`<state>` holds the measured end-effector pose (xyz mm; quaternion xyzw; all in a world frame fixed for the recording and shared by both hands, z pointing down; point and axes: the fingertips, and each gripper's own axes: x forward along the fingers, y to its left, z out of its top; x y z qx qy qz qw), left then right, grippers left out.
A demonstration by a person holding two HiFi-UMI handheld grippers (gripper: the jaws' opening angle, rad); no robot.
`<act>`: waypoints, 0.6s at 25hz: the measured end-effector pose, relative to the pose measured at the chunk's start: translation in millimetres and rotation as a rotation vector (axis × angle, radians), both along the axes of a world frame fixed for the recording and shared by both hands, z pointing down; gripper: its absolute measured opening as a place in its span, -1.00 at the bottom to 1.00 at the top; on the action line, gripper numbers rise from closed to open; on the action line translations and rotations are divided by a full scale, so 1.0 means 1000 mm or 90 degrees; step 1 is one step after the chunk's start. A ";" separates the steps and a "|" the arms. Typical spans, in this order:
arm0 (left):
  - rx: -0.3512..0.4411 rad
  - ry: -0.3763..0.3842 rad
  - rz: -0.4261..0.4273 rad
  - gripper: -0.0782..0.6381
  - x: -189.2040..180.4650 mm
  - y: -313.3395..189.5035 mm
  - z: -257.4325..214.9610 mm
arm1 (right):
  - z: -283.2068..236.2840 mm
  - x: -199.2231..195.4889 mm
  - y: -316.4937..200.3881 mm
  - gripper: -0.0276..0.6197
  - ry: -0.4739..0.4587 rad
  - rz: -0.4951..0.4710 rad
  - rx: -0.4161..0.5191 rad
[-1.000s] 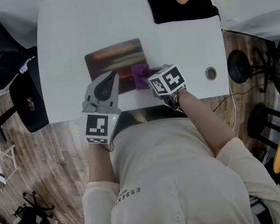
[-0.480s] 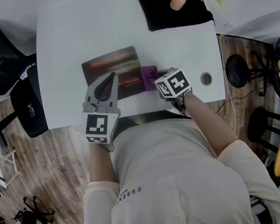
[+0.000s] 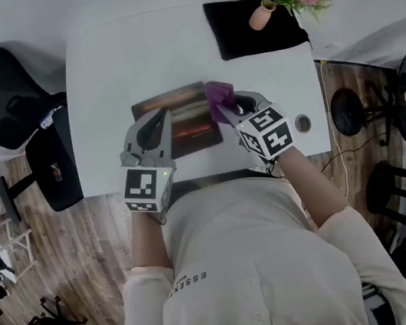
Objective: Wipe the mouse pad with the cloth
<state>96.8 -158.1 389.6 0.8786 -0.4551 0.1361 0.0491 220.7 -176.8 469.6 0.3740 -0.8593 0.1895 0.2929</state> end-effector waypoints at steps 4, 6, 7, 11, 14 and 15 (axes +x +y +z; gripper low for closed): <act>0.017 0.001 -0.010 -0.77 -0.017 -0.007 -0.022 | -0.052 -0.018 -0.015 -0.58 -0.062 0.016 0.121; 0.036 -0.009 -0.007 -0.77 -0.026 -0.009 -0.037 | -0.078 -0.026 -0.019 -0.58 -0.102 0.031 0.173; 0.045 -0.013 -0.006 -0.77 -0.030 -0.009 -0.044 | -0.091 -0.029 -0.021 -0.59 -0.116 0.038 0.197; 0.084 -0.013 -0.006 -0.77 -0.048 -0.011 -0.071 | -0.135 -0.039 -0.025 -0.59 -0.159 0.063 0.279; 0.110 -0.005 -0.020 -0.77 -0.063 -0.012 -0.084 | -0.163 -0.044 -0.021 -0.60 -0.172 0.074 0.330; 0.116 -0.005 -0.023 -0.77 -0.067 -0.012 -0.088 | -0.170 -0.045 -0.020 -0.60 -0.171 0.078 0.346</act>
